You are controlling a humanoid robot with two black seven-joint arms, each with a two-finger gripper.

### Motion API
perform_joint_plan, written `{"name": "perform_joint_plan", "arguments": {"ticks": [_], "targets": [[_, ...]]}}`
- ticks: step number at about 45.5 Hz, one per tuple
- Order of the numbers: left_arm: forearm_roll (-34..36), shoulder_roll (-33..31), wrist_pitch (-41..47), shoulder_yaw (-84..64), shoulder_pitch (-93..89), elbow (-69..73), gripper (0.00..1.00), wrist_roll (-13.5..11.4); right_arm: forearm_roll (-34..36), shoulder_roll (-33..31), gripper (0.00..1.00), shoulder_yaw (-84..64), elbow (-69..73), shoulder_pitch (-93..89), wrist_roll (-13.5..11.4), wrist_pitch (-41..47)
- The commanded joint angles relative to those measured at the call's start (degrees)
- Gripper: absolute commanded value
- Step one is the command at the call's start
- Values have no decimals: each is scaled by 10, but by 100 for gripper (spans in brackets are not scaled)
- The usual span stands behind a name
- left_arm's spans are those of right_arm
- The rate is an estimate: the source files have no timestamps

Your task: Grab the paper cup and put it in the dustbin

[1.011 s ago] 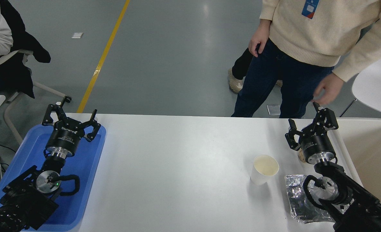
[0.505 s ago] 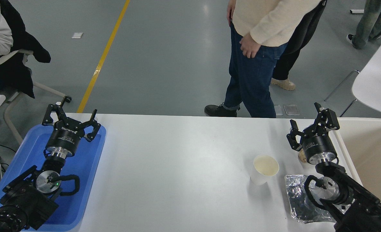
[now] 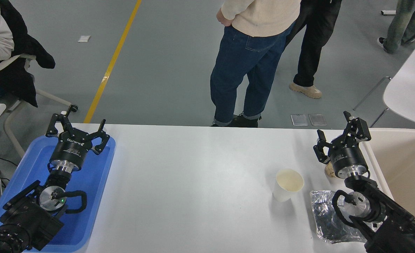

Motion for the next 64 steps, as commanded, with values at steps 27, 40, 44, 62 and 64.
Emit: {"name": "perform_joint_plan", "arguments": {"ticks": [27,40,44,62,64], "targets": [[1,0,0,0,-1,-1,100,0,89,-265,100,-568,6,239,-1,9],[1,0,0,0,-1,-1,100,1,89,-285,100,-881,42,431,-1,22],[1,0,0,0,-1,-1,100,1,89,-285,100,-973,62,496,-1,32],[1,0,0,0,-1,-1,100,1,84,-233,100,-1349,166,792,-1,169],[1,0,0,0,-1,-1,100,2,83,-217,100,-1383,181,825,-2,201]]}}
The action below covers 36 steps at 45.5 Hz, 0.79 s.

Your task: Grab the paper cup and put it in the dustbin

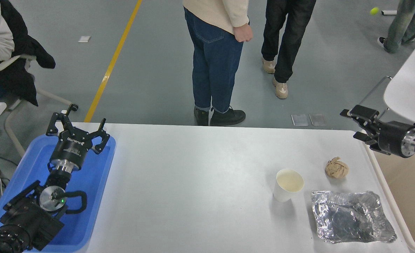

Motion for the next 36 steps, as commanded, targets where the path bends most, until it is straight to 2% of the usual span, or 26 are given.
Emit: {"name": "perform_joint_plan", "arguments": {"ticks": [1,10,14,18,20,25,36], "targets": [[0,0,0,0,0,0,100,1,-7,53,100,-218,74,188,-1,119],[0,0,0,0,0,0,100,1,-11,122,100,-309,88,292,-1,301],[0,0,0,0,0,0,100,0,-32,137,100,-314,88,316,-4,301],[0,0,0,0,0,1,100,0,-92,143,100,-298,90,341,-4,301],[0,1,0,0,1,0,100,0,-133,162,100,-278,90,362,-4,301],[0,1,0,0,1,1,100,0,-178,205,100,-263,93,381,-8,301],[0,1,0,0,1,1,100,0,-185,245,100,-251,93,464,-8,301]]}}
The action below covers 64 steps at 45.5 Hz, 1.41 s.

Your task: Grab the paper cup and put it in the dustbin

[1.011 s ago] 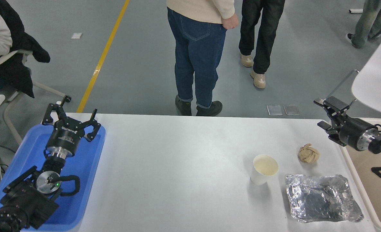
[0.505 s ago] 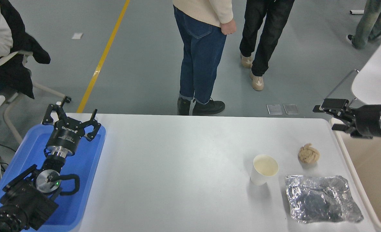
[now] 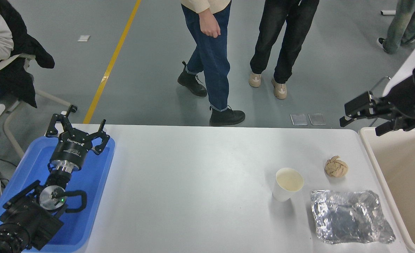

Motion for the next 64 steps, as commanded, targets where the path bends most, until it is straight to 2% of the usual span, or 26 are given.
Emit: {"name": "perform_joint_plan", "arguments": {"ticks": [1,32,53,56,64], "targets": [[0,0,0,0,0,0,100,0,-34,46,100,14,3,83,-1,12],[1,-1,0,0,-1,0,100,1,-32,65,100,66,-7,-22,-2,12],[1,-1,0,0,-2,0,100,2,-29,72,100,120,-11,-176,-2,12],[1,-1,0,0,-2,0,100,2,-14,71,100,116,-11,-183,-3,12],[1,-1,0,0,-2,0,100,2,65,69,98,90,-15,-192,-8,-59]]}}
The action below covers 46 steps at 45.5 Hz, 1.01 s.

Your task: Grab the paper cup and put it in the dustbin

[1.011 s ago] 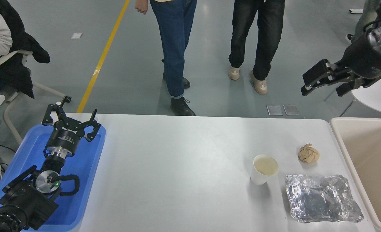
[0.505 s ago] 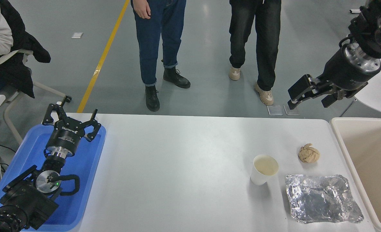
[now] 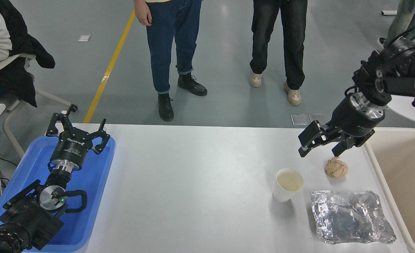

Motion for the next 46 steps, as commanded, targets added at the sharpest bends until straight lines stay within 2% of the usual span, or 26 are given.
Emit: {"name": "perform_joint_plan", "arguments": {"ticks": [1,12,22,46], "targets": [[0,0,0,0,0,0,100,0,76,0,98,-16,-5,-35,-7,-59],[0,0,0,0,0,0,100,0,106,2,98,-9,-42,-120,-52,-156],[0,0,0,0,0,0,100,0,104,9,100,-8,-71,-183,-60,-240],[0,0,0,0,0,0,100,0,99,33,100,21,-79,-230,-60,-280]]}}
